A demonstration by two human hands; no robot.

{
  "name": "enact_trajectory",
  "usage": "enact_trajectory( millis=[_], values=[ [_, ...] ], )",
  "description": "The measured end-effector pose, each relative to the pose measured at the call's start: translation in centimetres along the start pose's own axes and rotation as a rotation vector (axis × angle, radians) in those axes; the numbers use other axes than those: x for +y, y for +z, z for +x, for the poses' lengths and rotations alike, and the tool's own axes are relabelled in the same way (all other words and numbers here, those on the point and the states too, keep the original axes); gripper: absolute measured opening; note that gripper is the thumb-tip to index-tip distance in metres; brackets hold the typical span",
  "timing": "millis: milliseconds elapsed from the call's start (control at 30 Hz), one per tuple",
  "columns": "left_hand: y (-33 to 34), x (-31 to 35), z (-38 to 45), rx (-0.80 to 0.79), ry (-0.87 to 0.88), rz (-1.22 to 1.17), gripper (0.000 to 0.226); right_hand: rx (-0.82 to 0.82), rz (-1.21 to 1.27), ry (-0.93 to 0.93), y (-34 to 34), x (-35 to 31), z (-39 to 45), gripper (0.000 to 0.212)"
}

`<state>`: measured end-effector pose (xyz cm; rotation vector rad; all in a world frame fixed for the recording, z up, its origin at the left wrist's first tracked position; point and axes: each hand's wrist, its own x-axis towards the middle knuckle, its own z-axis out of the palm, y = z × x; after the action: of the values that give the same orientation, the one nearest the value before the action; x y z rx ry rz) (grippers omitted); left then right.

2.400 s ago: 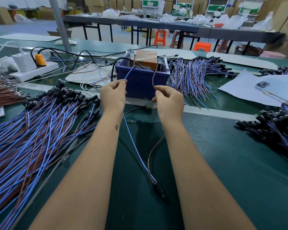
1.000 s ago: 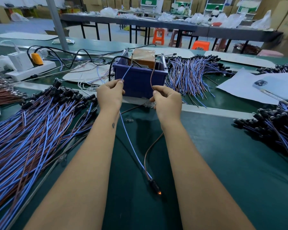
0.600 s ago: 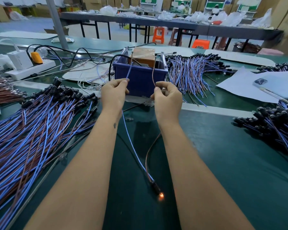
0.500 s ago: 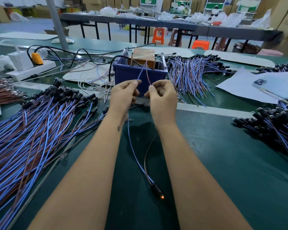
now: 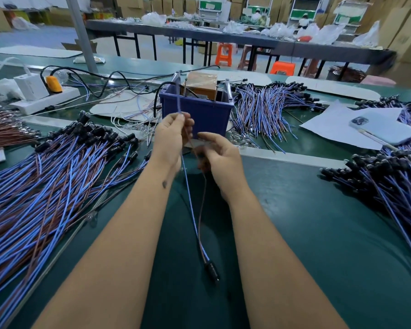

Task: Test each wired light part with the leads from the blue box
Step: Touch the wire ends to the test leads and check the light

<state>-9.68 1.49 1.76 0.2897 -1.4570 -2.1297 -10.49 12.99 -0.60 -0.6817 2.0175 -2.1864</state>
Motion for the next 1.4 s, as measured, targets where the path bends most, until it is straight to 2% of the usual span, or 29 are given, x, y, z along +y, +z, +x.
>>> enact_trajectory(
  millis=[133,200,233,300,367,400,533,600,800,933,1033,1200,1233,1300,1400],
  values=[
    [0.2,2.1,-0.2,0.08,-0.004,-0.404,0.025,-0.139,-0.185,-0.042,-0.6,0.2,-1.7,0.077],
    [0.4,2.6,-0.6,0.1,0.014,-0.47,0.024,-0.232,-0.152,-0.032,-0.3,0.0,-2.6,0.09],
    [0.5,2.7,-0.8,0.105,0.029,-0.456,0.024,-0.264,-0.113,-0.024,-0.3,-0.1,-3.1,0.09],
    [0.4,2.7,-1.4,0.115,0.064,-0.378,0.022,-0.252,0.037,-0.011,-0.5,-0.4,-3.9,0.07],
    [0.1,2.4,-2.0,0.117,0.076,-0.283,0.02,-0.167,0.255,0.017,-1.0,-1.0,-4.6,0.038],
    [0.0,2.2,-2.4,0.114,0.079,-0.217,0.019,-0.124,0.357,0.031,-1.4,-1.2,-5.0,0.028],
    [-0.3,1.8,-4.5,0.072,0.145,0.104,0.021,0.057,0.596,0.078,-3.7,-1.7,-6.2,0.024],
    [-0.3,2.1,-5.7,0.001,0.177,0.193,0.018,0.151,0.585,0.117,-5.2,-2.3,-6.7,0.024],
    [4.1,1.8,-11.9,-0.577,0.158,0.498,0.016,0.342,0.229,0.109,-11.7,-5.9,-7.5,0.033],
    [9.5,-0.2,-16.6,-0.762,0.266,0.537,0.016,0.486,-0.23,0.086,-17.7,-8.9,-8.2,0.033],
    [12.8,-2.0,-20.0,-0.871,0.278,0.524,0.014,0.571,-0.696,0.099,-22.4,-10.6,-9.3,0.028],
    [14.9,-4.5,-22.6,-1.138,0.369,0.805,0.032,0.595,-1.156,0.406,-27.3,-10.8,-12.6,0.025],
    [14.6,-4.9,-22.6,-1.132,0.361,0.825,0.033,0.629,-1.26,0.422,-27.4,-10.6,-13.1,0.03],
    [13.7,-5.3,-22.3,-1.02,0.309,0.8,0.03,0.718,-1.375,0.339,-26.6,-10.3,-13.7,0.036],
    [11.7,-5.3,-21.0,-0.748,0.244,0.786,0.03,0.7,-1.337,0.165,-23.0,-9.4,-13.0,0.037]
  ],
)
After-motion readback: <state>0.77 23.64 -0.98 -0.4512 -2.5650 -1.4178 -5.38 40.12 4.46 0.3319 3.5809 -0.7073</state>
